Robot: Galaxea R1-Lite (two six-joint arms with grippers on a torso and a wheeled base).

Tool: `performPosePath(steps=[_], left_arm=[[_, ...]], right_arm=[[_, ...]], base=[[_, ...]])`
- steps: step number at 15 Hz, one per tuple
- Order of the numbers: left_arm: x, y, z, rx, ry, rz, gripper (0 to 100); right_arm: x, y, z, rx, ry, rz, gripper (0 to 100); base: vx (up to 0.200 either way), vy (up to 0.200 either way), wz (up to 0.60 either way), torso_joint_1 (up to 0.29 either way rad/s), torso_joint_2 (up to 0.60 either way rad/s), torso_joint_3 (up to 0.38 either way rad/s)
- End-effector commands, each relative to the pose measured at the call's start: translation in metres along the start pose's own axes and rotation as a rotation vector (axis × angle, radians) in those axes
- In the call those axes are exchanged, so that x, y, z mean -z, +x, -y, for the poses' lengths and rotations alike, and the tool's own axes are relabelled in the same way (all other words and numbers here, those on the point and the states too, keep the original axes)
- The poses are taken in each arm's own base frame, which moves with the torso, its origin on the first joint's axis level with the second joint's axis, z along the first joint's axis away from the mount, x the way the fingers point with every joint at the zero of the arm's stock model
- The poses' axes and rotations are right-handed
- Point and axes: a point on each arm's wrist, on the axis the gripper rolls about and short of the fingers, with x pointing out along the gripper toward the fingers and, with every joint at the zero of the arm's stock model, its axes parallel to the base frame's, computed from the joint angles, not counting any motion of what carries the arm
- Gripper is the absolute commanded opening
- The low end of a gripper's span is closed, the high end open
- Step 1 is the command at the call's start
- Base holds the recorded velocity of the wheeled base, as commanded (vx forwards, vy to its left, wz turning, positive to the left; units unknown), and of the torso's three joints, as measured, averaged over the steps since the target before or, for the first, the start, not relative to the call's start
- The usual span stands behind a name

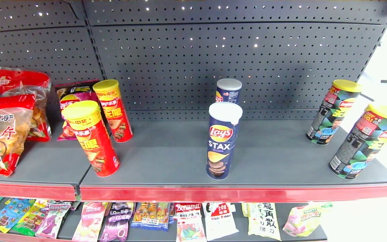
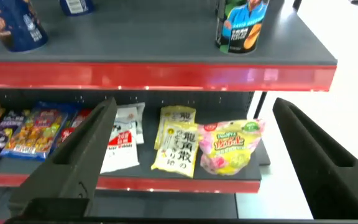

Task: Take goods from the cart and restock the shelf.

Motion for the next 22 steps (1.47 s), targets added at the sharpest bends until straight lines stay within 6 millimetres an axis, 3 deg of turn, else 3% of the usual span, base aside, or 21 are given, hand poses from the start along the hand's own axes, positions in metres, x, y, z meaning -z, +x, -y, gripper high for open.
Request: performPosePath(steps=[1,9,16,22], left_arm=[[0.0,0.0,0.0,0.0,0.0,0.001,100],[0.0,0.0,0.0,0.0,0.0,0.001,100],[0.0,0.0,0.0,0.0,0.003,0.001,100],[0.0002,0.0,0.0004,0.017,0.023,-0.001,100]], right_arm=[[0.0021,-0.0051,-0.0002,0.015,0.0,0.069,100],[0.0021,-0.0051,-0.0001,0.02,0.0,0.069,100],[0.0021,-0.0051,-0.0002,0.019,0.0,0.069,100],[0.0021,-0.0051,-0.0002,0.019,0.0,0.069,100]], base=[[0.0,0.0,0.0,0.0,0.0,0.0],[0.0,0.0,0.0,0.0,0.0,0.0],[0.0,0.0,-0.6,0.002,0.0,0.003],[0.0,0.0,0.0,0.0,0.0,0.0]])
